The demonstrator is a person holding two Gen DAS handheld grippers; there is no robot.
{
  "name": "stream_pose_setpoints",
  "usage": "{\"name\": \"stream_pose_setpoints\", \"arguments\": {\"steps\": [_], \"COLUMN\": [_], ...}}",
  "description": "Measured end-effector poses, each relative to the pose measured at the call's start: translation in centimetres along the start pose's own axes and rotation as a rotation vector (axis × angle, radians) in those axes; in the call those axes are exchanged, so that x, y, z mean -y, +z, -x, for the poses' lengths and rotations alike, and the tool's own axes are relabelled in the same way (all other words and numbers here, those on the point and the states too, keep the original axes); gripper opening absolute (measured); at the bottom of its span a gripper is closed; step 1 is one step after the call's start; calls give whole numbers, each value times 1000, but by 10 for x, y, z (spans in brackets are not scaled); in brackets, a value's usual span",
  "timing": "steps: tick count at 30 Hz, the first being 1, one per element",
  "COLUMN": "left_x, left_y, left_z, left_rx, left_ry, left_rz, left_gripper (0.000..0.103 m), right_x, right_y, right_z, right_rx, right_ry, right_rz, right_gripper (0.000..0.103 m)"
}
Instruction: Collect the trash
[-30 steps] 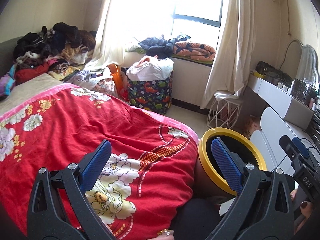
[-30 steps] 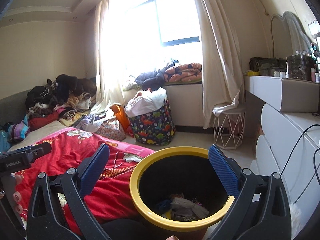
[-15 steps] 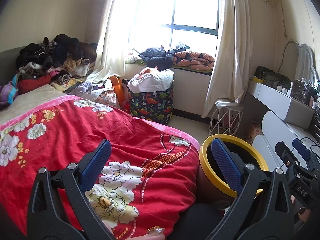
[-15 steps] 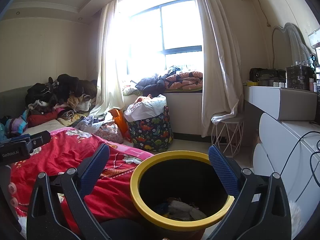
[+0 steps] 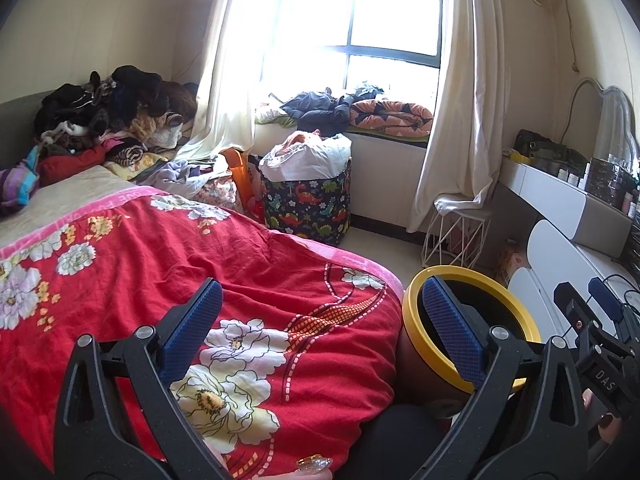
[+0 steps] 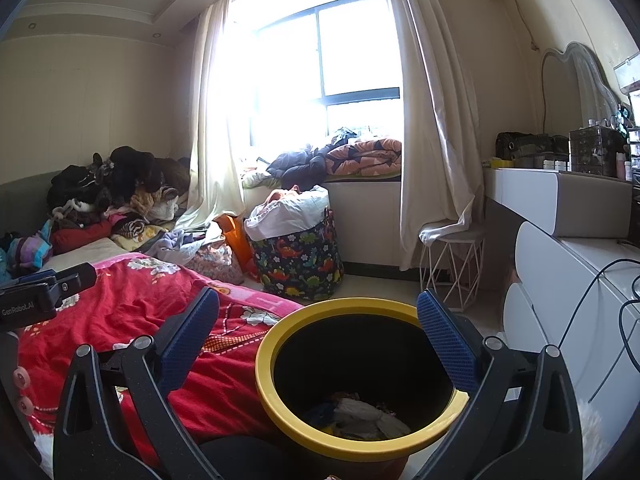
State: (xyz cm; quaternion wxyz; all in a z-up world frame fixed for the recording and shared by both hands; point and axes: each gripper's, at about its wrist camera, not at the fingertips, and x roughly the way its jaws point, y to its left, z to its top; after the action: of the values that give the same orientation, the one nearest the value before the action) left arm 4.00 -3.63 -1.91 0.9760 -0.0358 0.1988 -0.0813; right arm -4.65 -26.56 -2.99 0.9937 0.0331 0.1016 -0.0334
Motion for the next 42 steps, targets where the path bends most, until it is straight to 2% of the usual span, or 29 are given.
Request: {"name": "stream_pose_setpoints", "arguments": {"steps": [42], "left_x": [0], "left_y": [1], "left_z": [0], "left_rx": [-3], "left_ry": [0], "left_rz": [-2], "left_gripper": [92], "right_x": [4], "right_y": [0], "right_z": [0], "right_rx": [3], "right_ry": [-6], "right_rz": [0], "right_gripper": [97]}}
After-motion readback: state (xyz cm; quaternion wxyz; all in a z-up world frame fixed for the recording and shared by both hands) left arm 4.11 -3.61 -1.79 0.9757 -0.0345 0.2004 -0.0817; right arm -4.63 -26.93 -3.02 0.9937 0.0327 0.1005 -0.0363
